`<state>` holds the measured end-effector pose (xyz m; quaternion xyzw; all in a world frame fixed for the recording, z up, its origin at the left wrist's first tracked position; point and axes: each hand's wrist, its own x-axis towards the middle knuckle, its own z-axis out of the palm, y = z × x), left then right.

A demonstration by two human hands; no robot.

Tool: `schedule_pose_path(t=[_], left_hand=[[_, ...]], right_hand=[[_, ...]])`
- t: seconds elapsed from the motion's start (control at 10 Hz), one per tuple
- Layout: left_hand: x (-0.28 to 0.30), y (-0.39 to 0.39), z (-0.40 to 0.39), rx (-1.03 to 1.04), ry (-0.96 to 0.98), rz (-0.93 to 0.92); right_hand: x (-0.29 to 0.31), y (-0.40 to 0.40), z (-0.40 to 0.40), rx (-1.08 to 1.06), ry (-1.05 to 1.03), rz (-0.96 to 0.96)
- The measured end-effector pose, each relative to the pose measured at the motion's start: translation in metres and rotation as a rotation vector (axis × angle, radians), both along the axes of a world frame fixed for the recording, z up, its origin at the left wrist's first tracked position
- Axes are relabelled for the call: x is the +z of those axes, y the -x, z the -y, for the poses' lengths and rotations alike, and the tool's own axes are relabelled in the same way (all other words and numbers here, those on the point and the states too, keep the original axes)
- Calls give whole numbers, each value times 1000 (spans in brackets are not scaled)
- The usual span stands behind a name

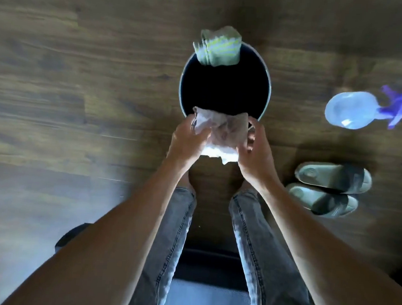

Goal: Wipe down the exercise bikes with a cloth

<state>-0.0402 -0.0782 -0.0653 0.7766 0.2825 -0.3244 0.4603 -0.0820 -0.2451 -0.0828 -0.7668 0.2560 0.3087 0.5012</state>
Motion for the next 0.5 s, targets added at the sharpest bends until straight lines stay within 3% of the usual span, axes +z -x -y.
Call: schedule_pose_path(t=[0.1, 0.3, 0.5], left_hand=[[-18, -13, 0, -58, -100, 59], [-15, -4, -1, -203, -203, 51], [3, -2, -7, -191, -213, 87]], right_hand=[[-15, -13, 1, 38, 53, 85], [-10, -13, 4, 216, 144, 46], [18, -15, 9, 171, 155, 73]])
